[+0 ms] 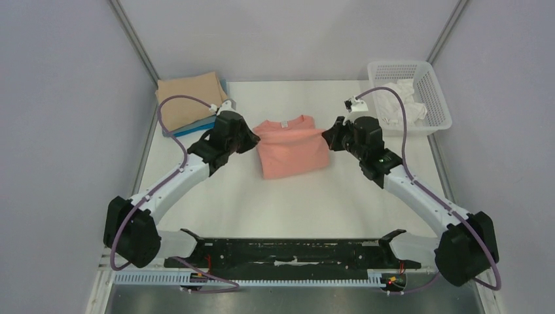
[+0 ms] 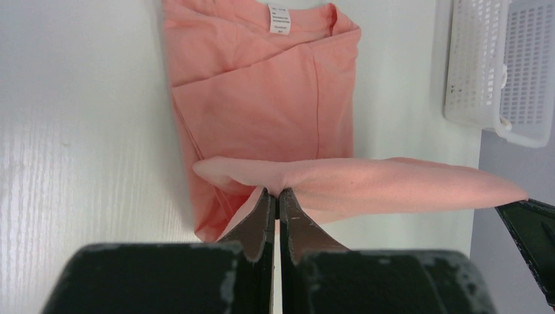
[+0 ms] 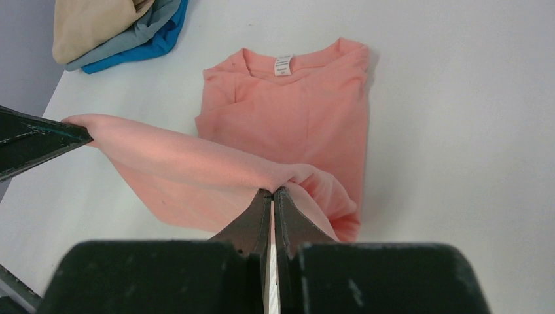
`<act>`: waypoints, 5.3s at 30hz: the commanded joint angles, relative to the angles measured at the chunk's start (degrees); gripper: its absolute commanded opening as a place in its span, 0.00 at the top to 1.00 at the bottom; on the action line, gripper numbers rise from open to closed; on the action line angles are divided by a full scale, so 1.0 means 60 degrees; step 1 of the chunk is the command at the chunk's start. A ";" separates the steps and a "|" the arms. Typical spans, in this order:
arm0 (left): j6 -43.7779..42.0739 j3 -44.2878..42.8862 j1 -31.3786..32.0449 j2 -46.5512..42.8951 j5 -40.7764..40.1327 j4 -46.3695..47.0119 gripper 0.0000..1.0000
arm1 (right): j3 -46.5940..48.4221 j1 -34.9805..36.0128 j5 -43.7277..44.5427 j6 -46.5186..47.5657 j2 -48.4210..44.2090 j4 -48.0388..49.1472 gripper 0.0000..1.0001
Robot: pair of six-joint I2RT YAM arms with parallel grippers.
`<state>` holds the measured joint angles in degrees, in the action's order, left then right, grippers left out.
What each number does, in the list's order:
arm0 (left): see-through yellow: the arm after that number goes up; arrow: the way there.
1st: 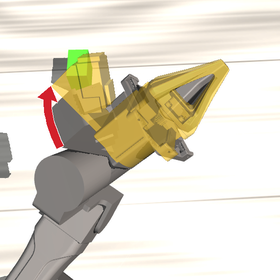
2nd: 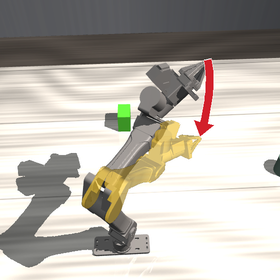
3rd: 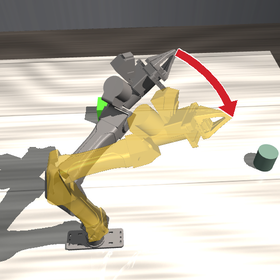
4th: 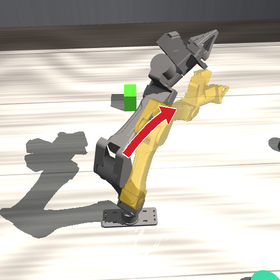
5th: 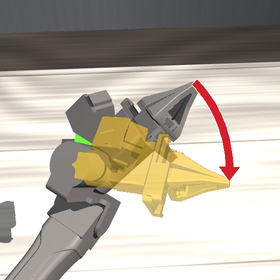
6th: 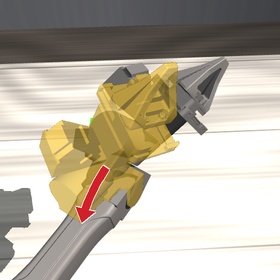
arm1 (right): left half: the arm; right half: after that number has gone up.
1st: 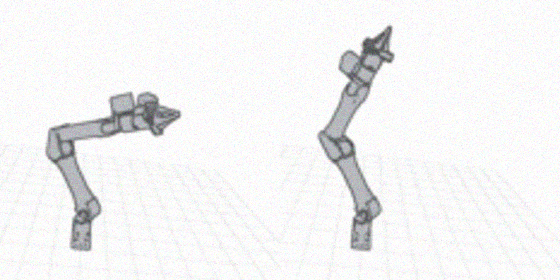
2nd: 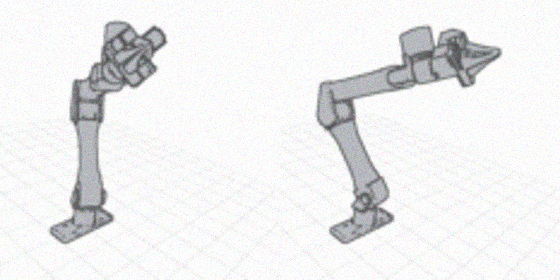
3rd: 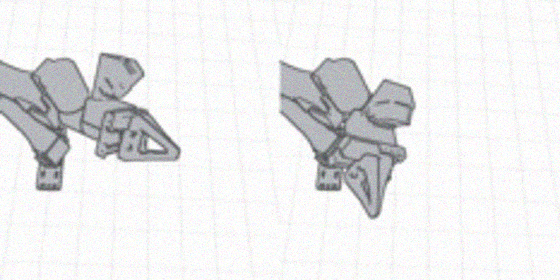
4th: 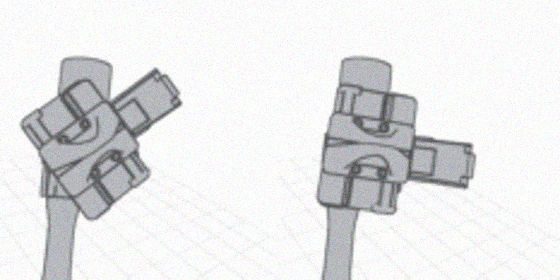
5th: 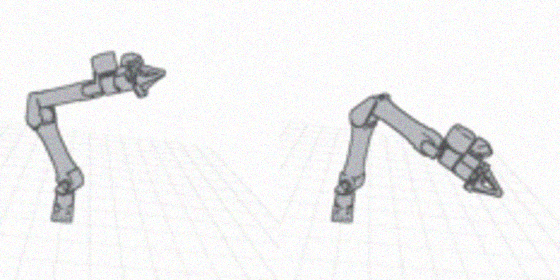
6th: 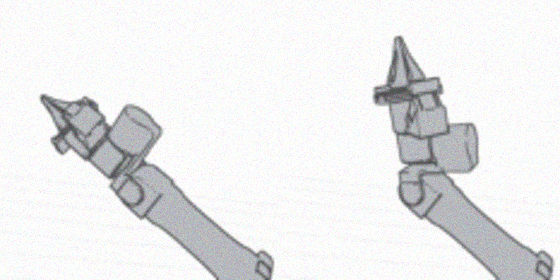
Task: Fold and stack the t-shirts
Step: Fold the long partially folded tshirt into a neat square, then put the neatly folded tshirt into the corner of the board with the left arm
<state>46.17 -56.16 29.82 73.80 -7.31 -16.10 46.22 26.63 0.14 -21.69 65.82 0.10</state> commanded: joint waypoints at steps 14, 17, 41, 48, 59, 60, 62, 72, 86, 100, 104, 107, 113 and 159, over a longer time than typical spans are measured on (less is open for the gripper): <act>-0.1208 -0.3100 -0.2059 0.3942 0.1807 0.0753 0.98 | 0.3358 -0.1430 -0.2067 0.0198 0.4598 0.1959 1.00; -0.1235 -0.3734 -0.2208 0.4915 0.2025 0.0671 0.98 | 0.3826 -0.1559 -0.2318 0.0104 0.5489 0.2201 1.00; -0.1368 -0.6272 -0.2221 0.6903 0.2896 -0.0539 0.22 | 0.4995 -0.1699 -0.1916 0.0269 0.7196 0.1796 0.02; -0.1410 -0.4451 -0.1568 0.5491 0.3430 0.0166 0.19 | 0.3550 -0.1467 -0.3912 -0.0820 0.6784 0.3441 0.02; -0.1498 -0.2124 -0.1093 0.6044 0.4763 0.1368 0.18 | 0.5873 -0.1424 -0.4092 -0.1875 0.9938 0.4306 0.02; -0.1492 -0.1863 -0.1101 0.6063 0.4763 0.1441 0.18 | 0.5911 -0.1416 -0.4092 -0.1863 1.0121 0.4186 0.02; -0.1432 -0.1384 -0.1074 0.6062 0.4798 0.1526 0.18 | 0.5368 -0.1365 -0.4055 -0.1959 1.0217 0.4306 0.02; -0.1146 0.2133 0.0011 0.4102 0.4033 0.1848 0.18 | 0.0142 -0.0978 -0.2742 -0.1952 0.7440 0.5601 0.02; 0.0173 0.4132 0.2397 -0.0814 0.2612 0.1013 0.16 | -0.2524 -0.0151 -0.1211 -0.0902 0.3212 0.3674 0.02; -0.0947 0.2201 0.0963 0.1422 0.1168 0.0309 0.13 | -0.3209 -0.0149 0.0341 0.0054 -0.0359 0.1750 0.02; -0.1104 0.1754 0.0967 0.2638 0.1632 0.0595 0.13 | -0.3264 -0.0147 0.0513 0.0180 -0.0482 0.1374 0.02; -0.1162 0.1600 0.0977 0.3212 0.1912 0.0752 0.14 | -0.3222 -0.0149 0.0599 0.0246 -0.0444 0.1353 0.02; -0.0968 0.1622 0.1397 0.3682 0.1426 0.0737 0.28 | -0.3118 -0.0166 0.0884 0.0506 -0.0328 0.1247 0.02; -0.7936 -0.8544 -0.0546 0.8238 -0.6549 -0.1085 0.98 | -0.4041 -0.0177 0.1977 0.0673 -0.1815 0.1966 0.02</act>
<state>9.89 -101.19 29.78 122.10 -45.76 -30.83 22.55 25.65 10.92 -17.37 53.91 9.41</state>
